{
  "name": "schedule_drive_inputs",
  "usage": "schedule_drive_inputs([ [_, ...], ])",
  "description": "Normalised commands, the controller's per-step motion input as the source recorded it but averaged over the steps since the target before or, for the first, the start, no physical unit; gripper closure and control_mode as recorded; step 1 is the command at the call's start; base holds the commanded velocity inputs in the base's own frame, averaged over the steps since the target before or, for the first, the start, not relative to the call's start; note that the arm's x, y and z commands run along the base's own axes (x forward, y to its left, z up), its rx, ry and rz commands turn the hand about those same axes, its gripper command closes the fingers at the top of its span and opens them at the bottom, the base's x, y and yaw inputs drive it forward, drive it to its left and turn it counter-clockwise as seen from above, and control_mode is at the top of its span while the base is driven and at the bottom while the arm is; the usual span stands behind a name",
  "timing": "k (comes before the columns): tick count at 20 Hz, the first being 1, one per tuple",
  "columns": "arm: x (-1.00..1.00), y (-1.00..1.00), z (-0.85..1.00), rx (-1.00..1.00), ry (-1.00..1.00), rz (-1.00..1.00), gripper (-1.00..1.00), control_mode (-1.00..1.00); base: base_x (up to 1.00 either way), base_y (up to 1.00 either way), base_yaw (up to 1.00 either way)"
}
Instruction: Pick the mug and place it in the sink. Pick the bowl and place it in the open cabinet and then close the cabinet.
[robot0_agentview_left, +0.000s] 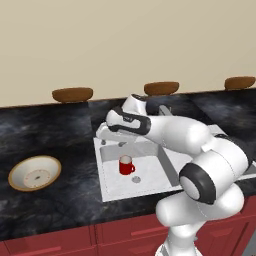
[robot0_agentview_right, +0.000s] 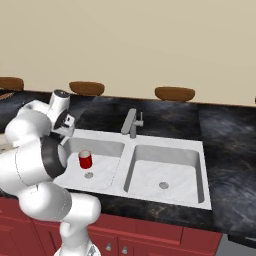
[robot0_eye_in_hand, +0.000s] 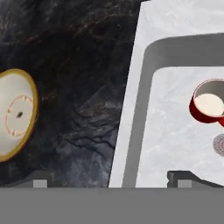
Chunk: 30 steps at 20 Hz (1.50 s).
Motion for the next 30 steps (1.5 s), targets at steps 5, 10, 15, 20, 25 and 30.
schedule_drive_inputs([
  [5, -0.01, 0.50, 0.00, 0.05, 0.00, -0.20, -1.00, -1.00, 0.00, 0.00, 0.00],
  [10, -0.04, 0.24, 0.00, 0.05, 0.02, -0.21, -1.00, -1.00, 0.00, 0.00, 0.00],
  [15, -0.01, 0.74, 0.01, 0.10, 0.12, -0.16, -1.00, -1.00, 0.00, 0.00, 0.00],
  [20, 0.00, 0.72, 0.00, 0.08, 0.13, -0.06, -1.00, -1.00, 0.00, 0.00, 0.00],
  [25, -0.13, 0.34, 0.00, 0.12, 0.10, -0.02, -1.00, -1.00, 0.00, 0.00, 0.00],
  [30, -0.28, 0.01, -0.15, 0.05, 0.01, 0.00, -1.00, -1.00, 0.00, 0.00, 0.00],
])
